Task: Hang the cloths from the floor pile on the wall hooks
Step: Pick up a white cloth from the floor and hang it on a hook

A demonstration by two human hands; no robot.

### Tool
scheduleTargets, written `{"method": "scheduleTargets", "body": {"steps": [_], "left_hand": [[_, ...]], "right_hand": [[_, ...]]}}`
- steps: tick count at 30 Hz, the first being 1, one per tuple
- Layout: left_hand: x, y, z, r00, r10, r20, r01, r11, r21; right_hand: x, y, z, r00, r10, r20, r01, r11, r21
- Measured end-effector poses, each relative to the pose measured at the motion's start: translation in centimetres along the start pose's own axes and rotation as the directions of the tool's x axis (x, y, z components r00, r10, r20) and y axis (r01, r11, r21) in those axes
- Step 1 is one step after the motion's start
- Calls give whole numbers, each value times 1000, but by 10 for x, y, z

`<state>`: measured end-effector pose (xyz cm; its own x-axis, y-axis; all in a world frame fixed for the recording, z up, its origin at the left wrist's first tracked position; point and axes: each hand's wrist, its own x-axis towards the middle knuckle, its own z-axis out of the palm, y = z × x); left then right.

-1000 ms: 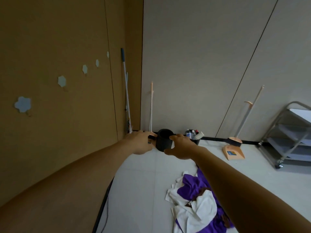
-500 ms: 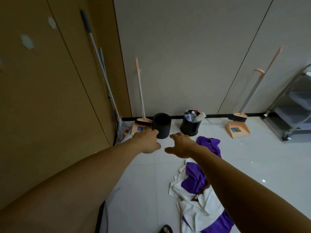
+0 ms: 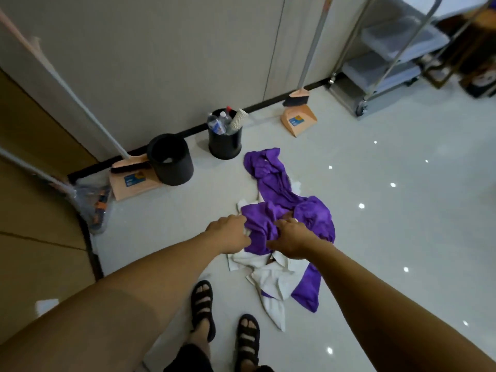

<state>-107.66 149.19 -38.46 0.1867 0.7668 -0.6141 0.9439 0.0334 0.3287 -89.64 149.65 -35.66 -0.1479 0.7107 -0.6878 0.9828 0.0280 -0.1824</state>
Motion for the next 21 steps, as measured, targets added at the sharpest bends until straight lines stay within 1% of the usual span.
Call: {"method": "scheduleTargets", "body": {"steps": [3,7,12,15,18,21], "left_hand": [[51,7,16,995,65,71,-66,998,19],[119,10,59,984,113,141,-116,993,12],[196,2,150,966,118,230,-128,991,30],[248,-4,211,959,116,260,-131,991,38],[308,-6,259,960,151,234,-169,984,55],[362,-11,302,965,199,169,-213,975,65]], "right_hand": [[31,24,23,995,95,39,-99,989,113],[84,52,68,983,165,83,-179,960,216],[158,96,155,966,209,154,-249,912,325],[210,132,215,951,253,181,-303,884,357],[266,173,270,924,354,142,-381,838,390],[317,206,321,872,489,19,-451,786,423]]}}
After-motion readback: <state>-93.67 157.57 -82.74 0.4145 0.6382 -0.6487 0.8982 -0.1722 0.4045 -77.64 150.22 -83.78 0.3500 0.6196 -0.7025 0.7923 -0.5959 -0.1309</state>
